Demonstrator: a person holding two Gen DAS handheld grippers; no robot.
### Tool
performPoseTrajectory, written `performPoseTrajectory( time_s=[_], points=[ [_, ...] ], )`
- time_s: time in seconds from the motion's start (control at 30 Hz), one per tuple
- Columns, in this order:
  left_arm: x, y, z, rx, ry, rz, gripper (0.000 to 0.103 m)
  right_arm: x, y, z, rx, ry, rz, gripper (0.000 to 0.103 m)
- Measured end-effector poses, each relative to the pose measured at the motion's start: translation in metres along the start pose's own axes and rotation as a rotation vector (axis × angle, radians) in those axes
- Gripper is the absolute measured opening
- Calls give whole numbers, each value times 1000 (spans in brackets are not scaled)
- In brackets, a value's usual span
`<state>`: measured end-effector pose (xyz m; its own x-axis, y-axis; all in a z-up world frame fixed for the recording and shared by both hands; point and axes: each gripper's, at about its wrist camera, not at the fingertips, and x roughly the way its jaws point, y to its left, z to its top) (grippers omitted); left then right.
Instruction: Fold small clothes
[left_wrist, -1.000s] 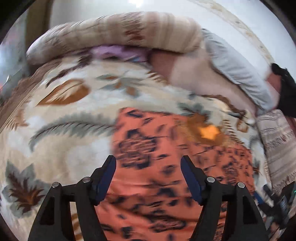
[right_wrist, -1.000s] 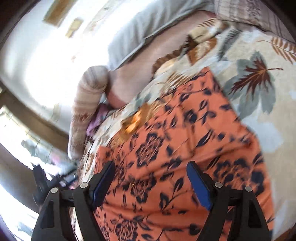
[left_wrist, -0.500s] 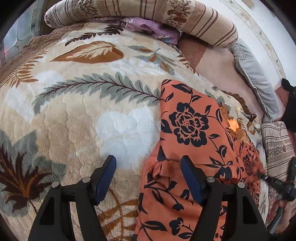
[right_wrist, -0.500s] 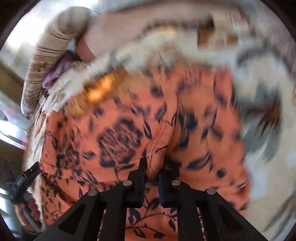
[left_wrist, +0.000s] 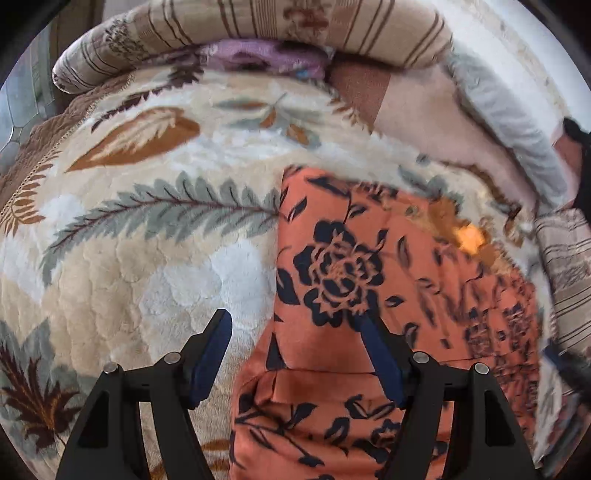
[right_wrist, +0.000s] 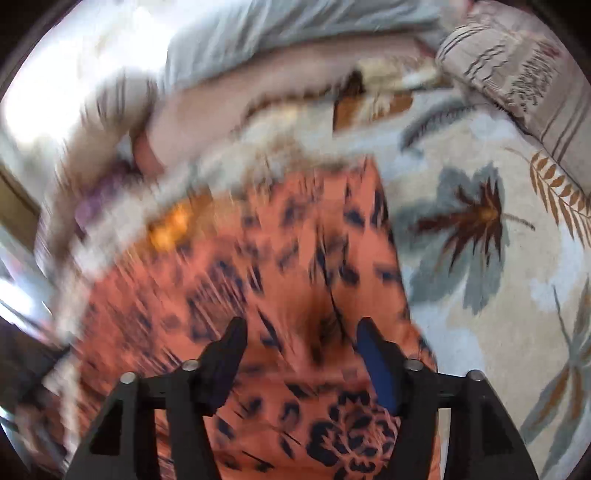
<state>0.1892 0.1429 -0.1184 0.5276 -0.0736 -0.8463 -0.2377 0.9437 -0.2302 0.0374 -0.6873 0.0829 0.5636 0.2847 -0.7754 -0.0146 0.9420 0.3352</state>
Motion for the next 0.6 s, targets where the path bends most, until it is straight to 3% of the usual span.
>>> performPoseTrajectory(
  time_s=[0.03,0.1,0.2,0.23,0.27,0.3,0.33,0.37,0.5,0.53,0.6],
  points=[
    [7,1,-2,1,18,13,73,-2,0,5,31,-19,41,71],
    [9,-4,-6,42,-21,39,76,8,-6,21,76,-6,119,74],
    [11,-7,-8,64,-24,55,77,43,-19,33,119,84,143,74],
    [11,-6,-8,60,-24,50,77,60,-17,33,134,130,145,71],
    [12,-5,-7,59,-23,47,77,68,-40,30,132,167,145,63],
    [12,-5,-7,61,-23,47,78,62,-43,21,107,193,123,25],
    [12,-5,-7,67,-22,47,79,63,-37,15,50,209,72,12],
    [13,-5,-8,80,-21,46,79,39,-62,7,6,194,51,12],
    [16,-9,-9,111,-31,47,85,-5,-63,-7,-293,-23,-184,12],
    [15,-11,-10,114,-32,58,85,14,-69,-8,-324,13,-253,13],
    [11,-11,-8,99,-16,58,85,37,-101,-2,-269,141,-240,14]
  ],
)
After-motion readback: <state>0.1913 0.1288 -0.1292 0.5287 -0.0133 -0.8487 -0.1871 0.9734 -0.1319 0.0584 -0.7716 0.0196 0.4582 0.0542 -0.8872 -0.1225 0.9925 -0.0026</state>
